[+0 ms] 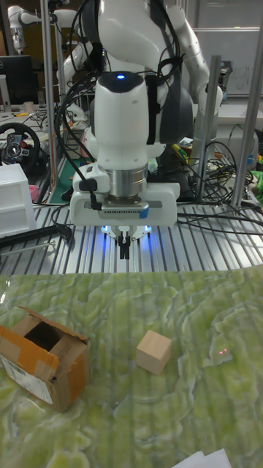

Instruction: Open a box

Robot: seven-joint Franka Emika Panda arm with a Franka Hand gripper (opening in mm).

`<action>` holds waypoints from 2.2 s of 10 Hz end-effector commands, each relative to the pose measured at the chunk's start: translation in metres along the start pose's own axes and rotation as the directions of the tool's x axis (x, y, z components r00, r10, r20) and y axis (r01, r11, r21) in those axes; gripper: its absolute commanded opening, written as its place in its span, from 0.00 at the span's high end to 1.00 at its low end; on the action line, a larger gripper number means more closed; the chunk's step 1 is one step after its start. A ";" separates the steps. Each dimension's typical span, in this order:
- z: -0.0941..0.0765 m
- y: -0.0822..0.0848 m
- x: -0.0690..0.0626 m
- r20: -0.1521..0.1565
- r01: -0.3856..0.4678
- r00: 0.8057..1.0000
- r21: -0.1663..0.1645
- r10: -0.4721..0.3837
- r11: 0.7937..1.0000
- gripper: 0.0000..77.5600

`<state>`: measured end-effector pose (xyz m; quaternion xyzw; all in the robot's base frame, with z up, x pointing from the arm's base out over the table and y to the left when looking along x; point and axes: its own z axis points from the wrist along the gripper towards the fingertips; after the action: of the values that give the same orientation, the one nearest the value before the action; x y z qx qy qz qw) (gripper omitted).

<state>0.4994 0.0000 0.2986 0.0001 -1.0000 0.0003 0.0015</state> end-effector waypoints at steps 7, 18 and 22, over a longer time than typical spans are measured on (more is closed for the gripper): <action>0.001 -0.009 -0.005 -0.065 -0.149 0.988 -0.096 0.143 0.984 1.00; 0.012 -0.028 -0.020 -0.059 -0.134 0.990 -0.097 0.129 0.986 1.00; 0.012 -0.028 -0.020 -0.045 -0.150 0.988 -0.118 0.145 0.982 1.00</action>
<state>0.5185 -0.0278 0.2847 -0.0629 -0.9959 -0.0597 0.0252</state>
